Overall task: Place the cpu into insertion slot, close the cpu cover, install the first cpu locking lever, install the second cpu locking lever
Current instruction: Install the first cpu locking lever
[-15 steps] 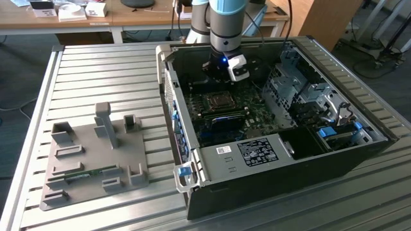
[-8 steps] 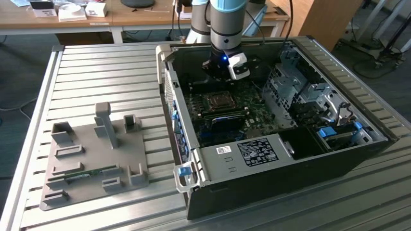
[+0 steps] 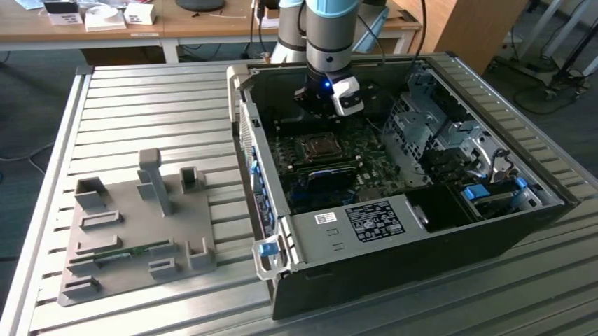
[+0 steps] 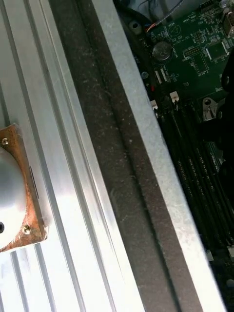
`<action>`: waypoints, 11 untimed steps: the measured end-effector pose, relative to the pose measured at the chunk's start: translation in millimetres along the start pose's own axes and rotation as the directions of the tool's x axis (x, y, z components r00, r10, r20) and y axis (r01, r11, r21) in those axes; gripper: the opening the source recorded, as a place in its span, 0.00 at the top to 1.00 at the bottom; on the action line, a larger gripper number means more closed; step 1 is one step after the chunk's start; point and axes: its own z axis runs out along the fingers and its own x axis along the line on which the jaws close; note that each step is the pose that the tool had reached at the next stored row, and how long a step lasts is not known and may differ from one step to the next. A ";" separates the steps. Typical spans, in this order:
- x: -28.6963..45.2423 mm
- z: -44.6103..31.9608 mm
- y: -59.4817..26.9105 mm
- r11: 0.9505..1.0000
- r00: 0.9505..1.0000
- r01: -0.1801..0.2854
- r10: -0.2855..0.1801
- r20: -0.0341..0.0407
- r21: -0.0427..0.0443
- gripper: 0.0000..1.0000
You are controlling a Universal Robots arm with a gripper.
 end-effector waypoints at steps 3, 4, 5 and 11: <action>0.0 0.1 0.0 0.999 1.000 0.020 -0.020 0.001 0.034 0.89; 0.0 0.1 0.0 0.999 1.000 0.029 -0.029 0.001 0.046 0.89; 0.0 0.1 0.0 0.998 0.999 0.038 -0.038 0.000 0.054 0.89; -0.8 0.3 0.3 0.994 0.996 0.085 -0.084 -0.017 0.062 0.89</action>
